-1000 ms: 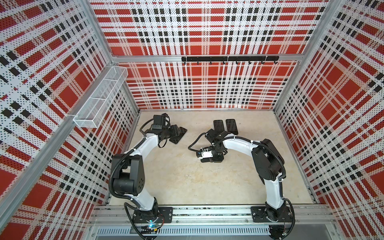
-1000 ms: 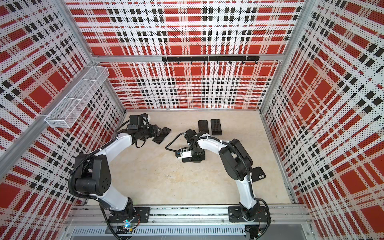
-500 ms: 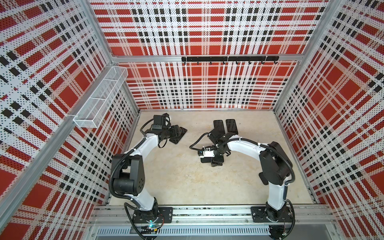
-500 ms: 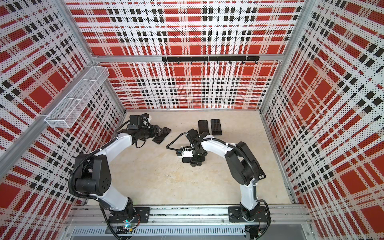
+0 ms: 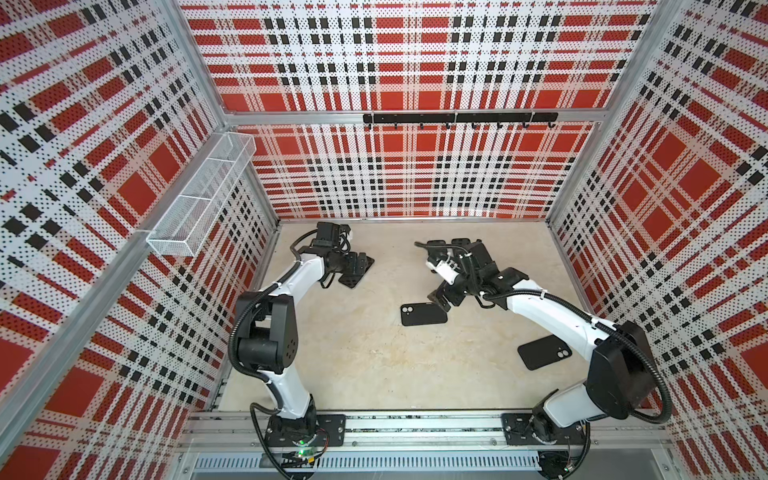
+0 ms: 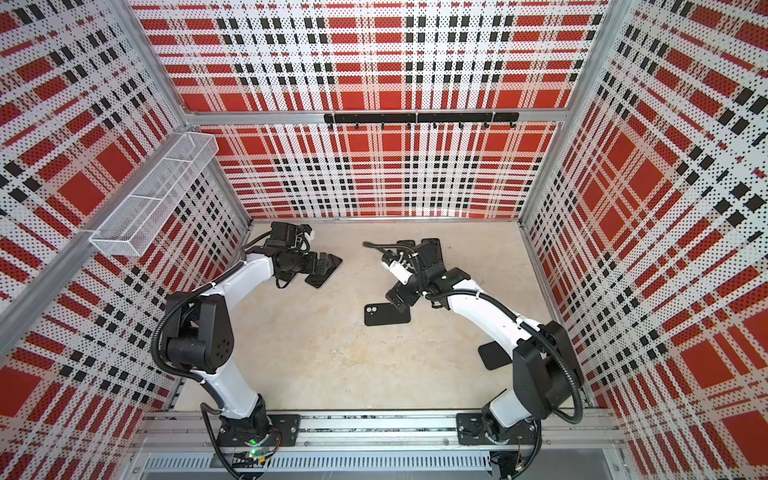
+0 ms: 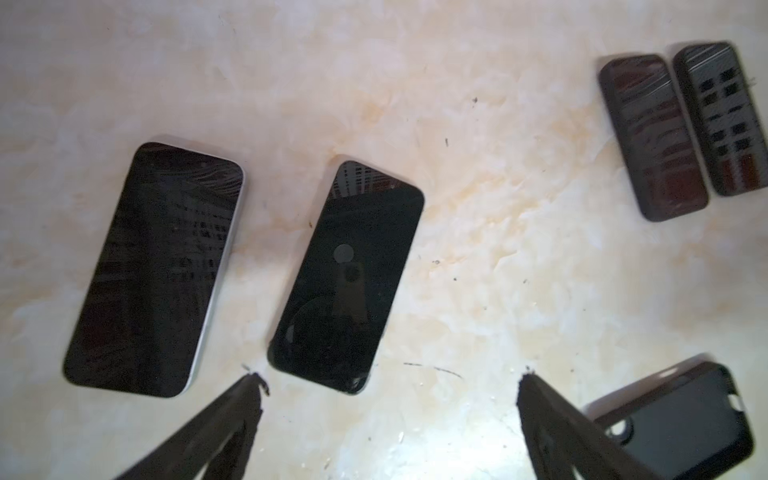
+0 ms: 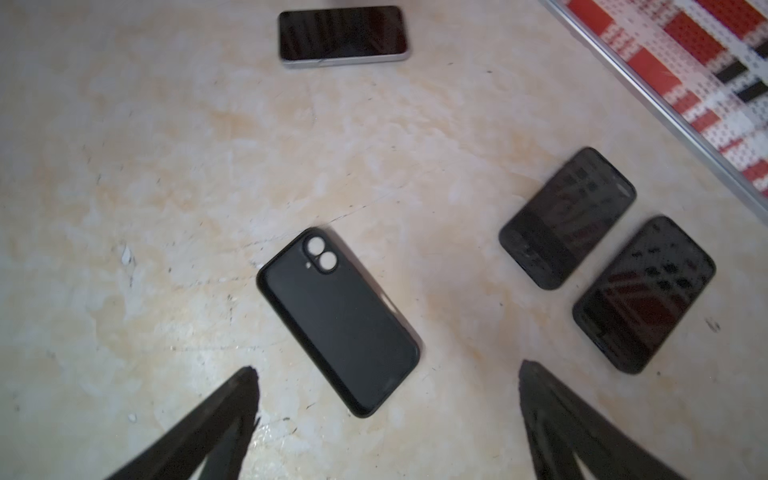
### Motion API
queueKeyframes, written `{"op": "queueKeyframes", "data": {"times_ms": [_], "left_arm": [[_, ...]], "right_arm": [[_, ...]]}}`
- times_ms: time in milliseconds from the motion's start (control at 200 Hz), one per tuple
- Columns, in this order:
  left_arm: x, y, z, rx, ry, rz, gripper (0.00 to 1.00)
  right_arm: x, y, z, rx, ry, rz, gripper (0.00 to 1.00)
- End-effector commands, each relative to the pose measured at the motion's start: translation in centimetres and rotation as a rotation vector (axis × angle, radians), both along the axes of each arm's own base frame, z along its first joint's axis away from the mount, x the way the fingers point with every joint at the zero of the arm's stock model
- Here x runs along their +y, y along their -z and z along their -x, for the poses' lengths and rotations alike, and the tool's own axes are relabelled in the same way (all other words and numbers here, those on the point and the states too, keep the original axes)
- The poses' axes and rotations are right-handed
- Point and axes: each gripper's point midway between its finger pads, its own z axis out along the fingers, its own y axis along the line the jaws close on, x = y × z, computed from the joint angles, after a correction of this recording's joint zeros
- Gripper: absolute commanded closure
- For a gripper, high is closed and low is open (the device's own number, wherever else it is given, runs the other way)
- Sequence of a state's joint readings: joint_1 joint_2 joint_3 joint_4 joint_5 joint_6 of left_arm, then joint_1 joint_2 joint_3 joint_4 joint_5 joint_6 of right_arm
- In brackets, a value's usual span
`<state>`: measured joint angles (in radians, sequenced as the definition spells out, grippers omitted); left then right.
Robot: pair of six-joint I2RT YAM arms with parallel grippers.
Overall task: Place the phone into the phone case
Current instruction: 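Carry the black case to the table center and release it with the right gripper, then grasp the silver-framed phone with the left gripper and lift it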
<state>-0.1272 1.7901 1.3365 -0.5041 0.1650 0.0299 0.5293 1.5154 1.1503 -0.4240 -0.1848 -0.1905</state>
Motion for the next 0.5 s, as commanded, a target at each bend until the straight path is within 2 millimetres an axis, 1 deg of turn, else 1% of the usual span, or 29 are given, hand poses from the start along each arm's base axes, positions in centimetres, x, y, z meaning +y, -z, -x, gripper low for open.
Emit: {"op": "queueKeyframes", "data": {"times_ms": [0,115,190,306,446,491], "left_arm": [[0.7,1.8,0.6,0.057,0.079,-0.148,0.02],[-0.1,3.3,0.8,0.093,0.163,-0.260,0.02],[-0.6,3.8,0.3,0.104,0.200,-0.319,0.02],[-1.6,4.1,-1.7,0.102,0.249,-0.378,0.02],[-2.3,4.3,-4.5,0.122,0.271,-0.381,0.02],[-2.7,4.7,-5.1,0.131,0.283,-0.377,0.02]], "right_arm": [[-0.6,0.3,-1.0,0.088,0.142,-0.167,0.00],[-1.1,2.2,-0.5,0.172,0.166,-0.219,0.00],[-1.2,3.3,0.2,0.210,0.164,-0.231,0.00],[-1.9,4.5,1.2,0.205,0.139,-0.195,0.00],[-3.6,5.0,2.0,0.214,0.161,-0.161,0.00],[-3.9,5.2,2.3,0.222,0.158,-0.157,0.00]]}}
